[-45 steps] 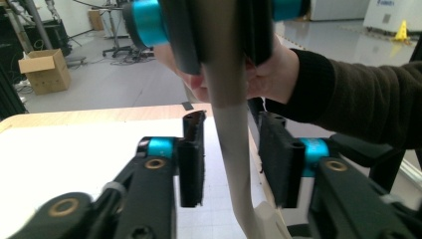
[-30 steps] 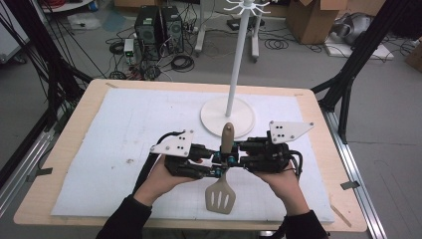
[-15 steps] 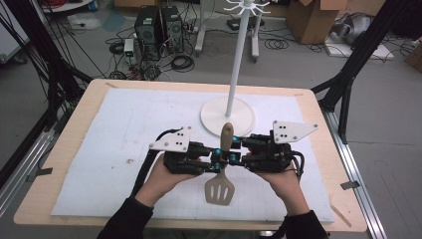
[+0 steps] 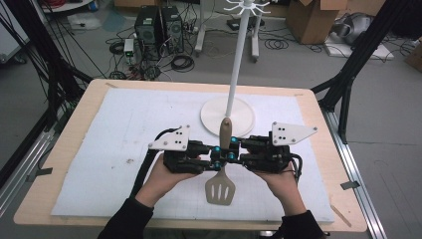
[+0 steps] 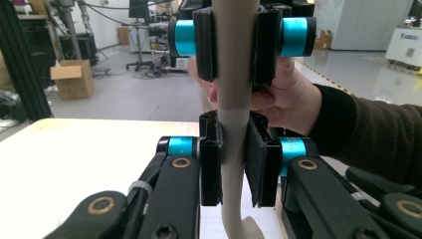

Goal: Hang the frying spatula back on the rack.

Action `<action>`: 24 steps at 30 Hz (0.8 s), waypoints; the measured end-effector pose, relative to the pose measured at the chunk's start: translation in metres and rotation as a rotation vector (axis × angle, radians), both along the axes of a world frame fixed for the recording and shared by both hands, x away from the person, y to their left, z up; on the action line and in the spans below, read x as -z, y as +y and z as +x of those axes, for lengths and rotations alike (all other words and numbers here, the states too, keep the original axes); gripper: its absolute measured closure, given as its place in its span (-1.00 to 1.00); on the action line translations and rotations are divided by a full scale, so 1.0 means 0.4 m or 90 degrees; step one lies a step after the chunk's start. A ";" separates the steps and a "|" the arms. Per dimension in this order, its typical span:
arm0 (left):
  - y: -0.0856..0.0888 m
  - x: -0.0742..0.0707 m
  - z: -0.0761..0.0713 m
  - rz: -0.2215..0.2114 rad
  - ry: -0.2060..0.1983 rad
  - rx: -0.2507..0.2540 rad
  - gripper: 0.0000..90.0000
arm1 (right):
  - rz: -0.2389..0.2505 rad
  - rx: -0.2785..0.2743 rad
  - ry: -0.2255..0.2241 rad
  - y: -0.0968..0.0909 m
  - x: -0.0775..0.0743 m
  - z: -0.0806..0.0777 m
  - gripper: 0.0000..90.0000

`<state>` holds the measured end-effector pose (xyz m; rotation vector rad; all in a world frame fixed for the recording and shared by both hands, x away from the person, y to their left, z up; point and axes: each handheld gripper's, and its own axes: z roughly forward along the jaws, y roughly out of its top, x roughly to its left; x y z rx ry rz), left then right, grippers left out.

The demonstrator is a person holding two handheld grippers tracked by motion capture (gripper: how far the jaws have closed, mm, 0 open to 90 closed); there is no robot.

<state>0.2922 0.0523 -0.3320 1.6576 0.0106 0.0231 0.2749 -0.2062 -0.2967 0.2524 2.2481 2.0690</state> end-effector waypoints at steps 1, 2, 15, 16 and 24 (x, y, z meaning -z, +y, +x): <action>0.001 -0.001 0.000 -0.001 0.002 -0.007 0.50 | -0.001 0.007 -0.002 -0.001 0.000 0.000 0.70; 0.003 -0.002 0.001 0.000 0.009 -0.011 0.33 | 0.002 0.012 -0.005 -0.003 -0.001 0.002 0.70; 0.138 -0.010 -0.034 -0.015 0.009 -0.053 -0.34 | 0.014 0.041 0.025 -0.031 -0.005 0.050 0.70; 0.147 -0.008 -0.039 -0.015 0.009 -0.054 -0.36 | 0.011 0.043 0.026 -0.031 -0.006 0.056 0.70; 0.227 0.030 -0.093 -0.007 0.011 -0.073 -0.44 | -0.002 0.081 0.038 -0.032 -0.035 0.125 0.70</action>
